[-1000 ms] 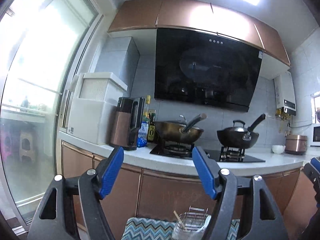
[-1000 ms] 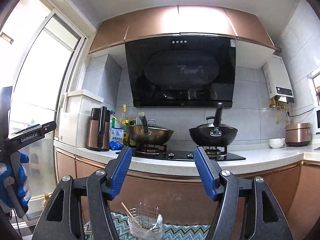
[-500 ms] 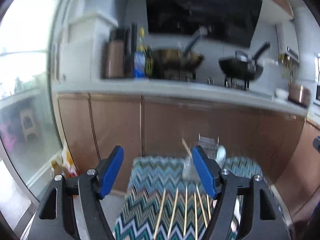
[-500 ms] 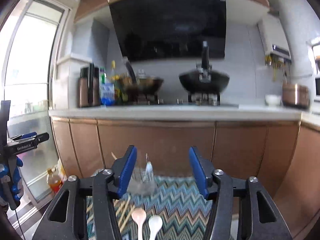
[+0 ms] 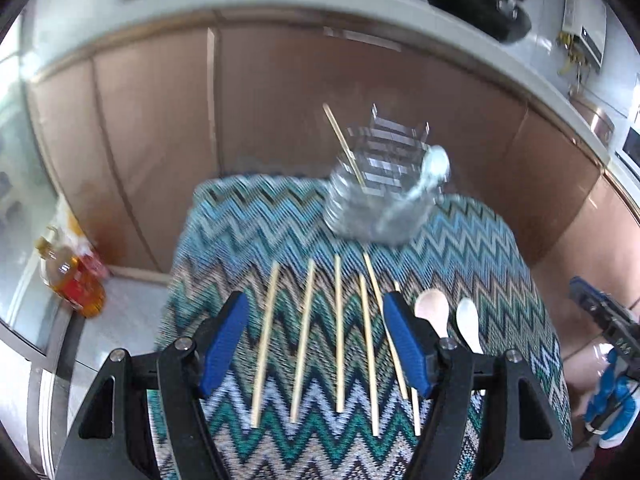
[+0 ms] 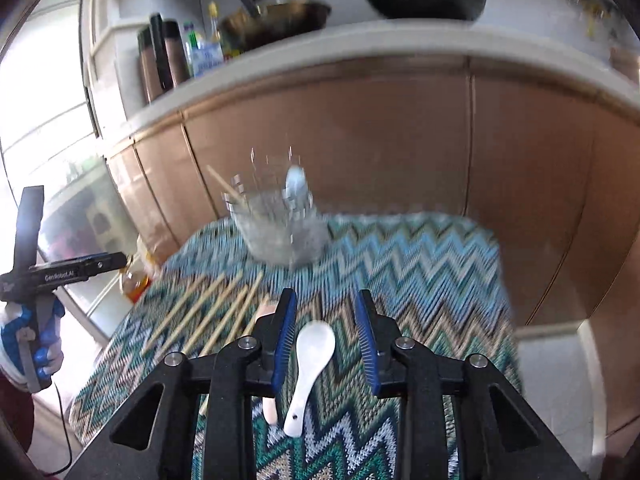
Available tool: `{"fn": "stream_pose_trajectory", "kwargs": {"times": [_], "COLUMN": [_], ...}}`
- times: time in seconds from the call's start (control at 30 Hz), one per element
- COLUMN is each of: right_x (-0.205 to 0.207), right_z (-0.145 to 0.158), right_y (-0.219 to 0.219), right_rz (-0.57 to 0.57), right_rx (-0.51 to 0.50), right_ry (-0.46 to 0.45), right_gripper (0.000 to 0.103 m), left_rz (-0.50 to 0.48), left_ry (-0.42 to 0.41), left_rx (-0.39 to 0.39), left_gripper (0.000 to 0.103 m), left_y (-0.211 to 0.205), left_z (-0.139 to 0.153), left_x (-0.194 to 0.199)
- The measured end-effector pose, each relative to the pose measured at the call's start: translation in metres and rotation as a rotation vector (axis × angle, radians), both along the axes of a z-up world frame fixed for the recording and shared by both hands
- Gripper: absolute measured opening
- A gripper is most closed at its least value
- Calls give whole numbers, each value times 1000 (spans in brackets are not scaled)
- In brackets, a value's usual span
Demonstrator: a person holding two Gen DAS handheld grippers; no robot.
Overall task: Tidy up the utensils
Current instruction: 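Move the left tool over the chopsticks while the right tool moves over another white spoon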
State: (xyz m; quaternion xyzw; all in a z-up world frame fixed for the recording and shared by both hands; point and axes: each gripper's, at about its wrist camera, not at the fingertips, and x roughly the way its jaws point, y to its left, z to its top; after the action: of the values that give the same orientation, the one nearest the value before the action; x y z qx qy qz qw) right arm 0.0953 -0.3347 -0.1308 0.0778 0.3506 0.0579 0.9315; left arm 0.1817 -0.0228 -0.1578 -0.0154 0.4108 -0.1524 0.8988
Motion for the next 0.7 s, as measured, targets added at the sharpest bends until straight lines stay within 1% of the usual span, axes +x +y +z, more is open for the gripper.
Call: {"fn": "stream_pose_trajectory", "kwargs": {"times": [0.03, 0.1, 0.17, 0.2, 0.3, 0.37, 0.47, 0.7], "right_x": [4, 13, 22, 27, 41, 50, 59, 77], "right_z": [-7, -22, -36, -40, -55, -62, -72, -90], "right_y": [-1, 0, 1, 1, 2, 2, -1, -10], "right_rz": [11, 33, 59, 67, 102, 120, 144, 174], "right_rx": [11, 24, 38, 43, 64, 76, 96, 146], "right_ry": [20, 62, 101, 114, 163, 192, 231, 288], "right_gripper": [28, 26, 24, 24, 23, 22, 21, 21], "left_rz": [-11, -45, -75, -83, -109, -126, -143, -144], "left_ry": [17, 61, 116, 143, 212, 254, 313, 402], "left_rx": [-1, -7, -12, -14, -9, 1, 22, 48], "left_gripper": [67, 61, 49, 47, 45, 41, 37, 31], "left_y": [-3, -14, -25, -30, -46, -56, -70, -79], "left_z": [-4, -14, -26, -31, -48, -60, -75, -99], "left_x": [4, 13, 25, 32, 48, 59, 74, 94]}}
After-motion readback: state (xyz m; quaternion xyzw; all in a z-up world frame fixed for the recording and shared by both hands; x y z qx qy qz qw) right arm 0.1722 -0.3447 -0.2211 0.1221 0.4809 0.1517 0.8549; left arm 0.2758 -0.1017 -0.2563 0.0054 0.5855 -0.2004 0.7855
